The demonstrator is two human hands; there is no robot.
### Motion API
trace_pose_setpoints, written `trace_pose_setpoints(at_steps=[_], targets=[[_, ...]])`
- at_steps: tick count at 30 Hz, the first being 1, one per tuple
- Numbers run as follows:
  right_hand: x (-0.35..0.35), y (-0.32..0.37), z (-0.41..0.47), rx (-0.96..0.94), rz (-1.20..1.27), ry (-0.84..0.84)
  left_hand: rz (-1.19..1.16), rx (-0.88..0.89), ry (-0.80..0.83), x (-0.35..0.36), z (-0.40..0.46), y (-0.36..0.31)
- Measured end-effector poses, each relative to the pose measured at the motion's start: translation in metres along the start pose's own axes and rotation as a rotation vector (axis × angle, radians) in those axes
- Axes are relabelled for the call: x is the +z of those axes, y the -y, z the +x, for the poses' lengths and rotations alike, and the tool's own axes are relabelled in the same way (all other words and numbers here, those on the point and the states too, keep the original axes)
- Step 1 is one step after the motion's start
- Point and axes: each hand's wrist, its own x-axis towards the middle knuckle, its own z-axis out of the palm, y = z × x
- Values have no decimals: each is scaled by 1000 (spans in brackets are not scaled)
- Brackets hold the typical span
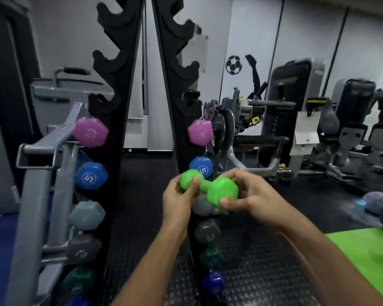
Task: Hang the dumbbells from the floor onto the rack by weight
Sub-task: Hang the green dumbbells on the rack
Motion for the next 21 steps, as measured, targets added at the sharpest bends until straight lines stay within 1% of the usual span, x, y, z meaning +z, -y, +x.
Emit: trace_pose_setpoints(at_steps=[2, 3, 5, 8, 10, 12, 14, 18, 21], targets=[[-8, 27, 2, -57, -20, -65, 79, 84, 29, 14, 16, -28], [-10, 38, 3, -83, -48, -107, 137, 117, 16, 20, 24, -41], [-16, 57, 8, -141, -119, -197, 241, 197, -33, 32, 41, -66], [-25, 77, 22, -209, -197, -306, 257, 259, -123, 44, 68, -98], [-31, 85, 37, -234, -285, -372, 233, 221, -128, 46, 82, -116], [-35, 91, 58, -253, -396, -441, 207, 171, -78, 45, 94, -130], [-40, 94, 83, -275, -450, -486, 202, 139, -48, 44, 106, -140], [-43, 101, 139, -273, -578, -520, 220, 97, -20, 42, 125, -147], [-39, 103, 176, -239, -586, -526, 223, 104, 13, 42, 132, -144]])
